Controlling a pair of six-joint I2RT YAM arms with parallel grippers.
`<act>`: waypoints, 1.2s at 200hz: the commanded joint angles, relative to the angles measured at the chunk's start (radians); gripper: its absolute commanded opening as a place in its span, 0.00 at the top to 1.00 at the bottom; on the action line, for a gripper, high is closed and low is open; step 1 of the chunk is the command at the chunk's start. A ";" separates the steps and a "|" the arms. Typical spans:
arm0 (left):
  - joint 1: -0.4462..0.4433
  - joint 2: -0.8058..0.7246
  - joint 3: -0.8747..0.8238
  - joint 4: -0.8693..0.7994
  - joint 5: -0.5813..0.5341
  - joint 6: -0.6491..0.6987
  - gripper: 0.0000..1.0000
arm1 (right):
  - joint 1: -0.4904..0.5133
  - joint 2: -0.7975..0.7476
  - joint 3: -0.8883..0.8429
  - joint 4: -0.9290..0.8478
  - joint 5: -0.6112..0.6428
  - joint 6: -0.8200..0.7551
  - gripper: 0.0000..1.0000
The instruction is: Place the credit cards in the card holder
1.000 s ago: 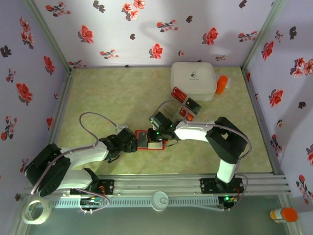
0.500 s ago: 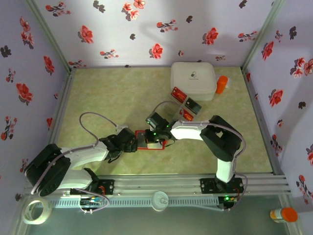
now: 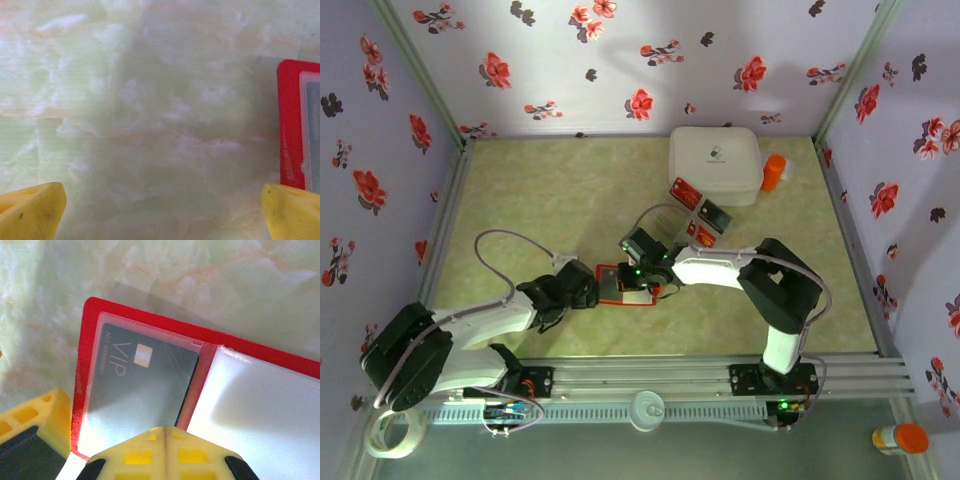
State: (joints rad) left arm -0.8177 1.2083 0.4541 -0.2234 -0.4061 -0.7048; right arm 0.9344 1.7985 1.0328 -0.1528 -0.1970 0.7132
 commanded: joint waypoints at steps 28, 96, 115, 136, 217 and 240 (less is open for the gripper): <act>0.010 -0.024 0.009 -0.042 -0.044 -0.022 0.00 | 0.002 -0.029 0.006 -0.035 0.025 -0.016 0.96; 0.010 -0.005 0.003 -0.024 -0.040 -0.023 0.00 | 0.004 0.034 0.009 0.022 -0.010 0.014 0.97; 0.009 -0.005 0.006 -0.026 -0.039 -0.020 0.00 | 0.004 0.049 0.014 0.033 -0.021 0.020 0.97; 0.009 -0.013 0.017 -0.041 -0.038 -0.016 0.00 | 0.002 0.040 0.022 0.028 -0.026 0.015 0.97; 0.011 -0.146 0.106 -0.084 0.031 0.037 0.00 | -0.090 -0.151 -0.046 -0.050 0.016 -0.033 0.96; 0.005 -0.144 0.137 -0.081 0.069 0.033 0.00 | -0.142 -0.190 -0.093 -0.046 0.005 -0.039 0.96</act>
State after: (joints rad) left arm -0.8165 1.0710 0.5438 -0.2928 -0.3801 -0.6930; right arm 0.8394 1.6447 0.9966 -0.1627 -0.2070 0.7017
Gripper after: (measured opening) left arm 0.998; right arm 0.058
